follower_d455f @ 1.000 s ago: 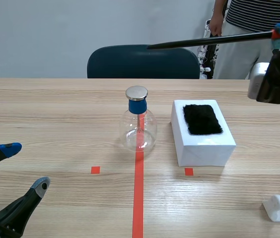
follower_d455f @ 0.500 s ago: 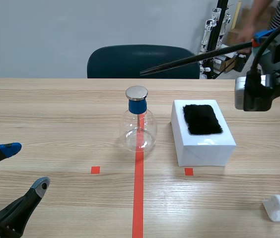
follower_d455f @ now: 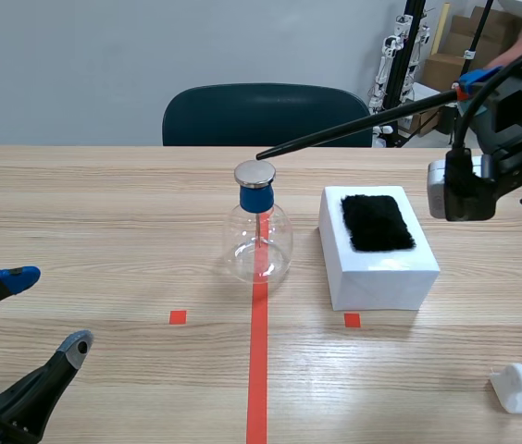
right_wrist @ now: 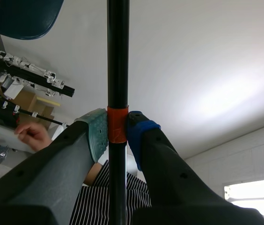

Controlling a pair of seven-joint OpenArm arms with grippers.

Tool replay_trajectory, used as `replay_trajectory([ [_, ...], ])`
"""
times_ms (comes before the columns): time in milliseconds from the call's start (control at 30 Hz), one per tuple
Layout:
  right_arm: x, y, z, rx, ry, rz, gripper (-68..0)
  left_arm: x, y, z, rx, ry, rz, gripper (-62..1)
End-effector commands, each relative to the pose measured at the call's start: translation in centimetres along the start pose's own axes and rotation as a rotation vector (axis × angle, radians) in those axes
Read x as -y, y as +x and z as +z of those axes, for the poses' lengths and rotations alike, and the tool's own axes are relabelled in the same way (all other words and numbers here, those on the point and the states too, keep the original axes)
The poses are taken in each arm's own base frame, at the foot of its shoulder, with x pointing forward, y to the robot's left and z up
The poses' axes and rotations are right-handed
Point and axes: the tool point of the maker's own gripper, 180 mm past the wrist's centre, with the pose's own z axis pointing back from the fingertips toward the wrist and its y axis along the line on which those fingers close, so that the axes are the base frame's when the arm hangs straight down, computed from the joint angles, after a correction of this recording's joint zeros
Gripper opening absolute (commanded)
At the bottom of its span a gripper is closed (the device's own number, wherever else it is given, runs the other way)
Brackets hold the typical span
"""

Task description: Do the electroscope experiment. hold the rod still at the electroscope

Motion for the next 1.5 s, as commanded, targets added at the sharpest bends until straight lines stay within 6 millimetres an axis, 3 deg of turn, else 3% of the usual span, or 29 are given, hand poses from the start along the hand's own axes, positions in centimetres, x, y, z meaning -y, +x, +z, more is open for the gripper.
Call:
replay_trajectory([
  [0, 1.30, -1.01, -0.40, -0.024, -0.039, 0.021, -67.6, -0.41, 0.63, 0.09, 0.020, 0.002, -0.009, 1.4],
  [1467, 1.24, -1.03, -0.40, -0.025, -0.036, 0.042, -67.6, -0.41, 0.63, 0.09, 0.020, 0.002, -0.009, 1.4],
])
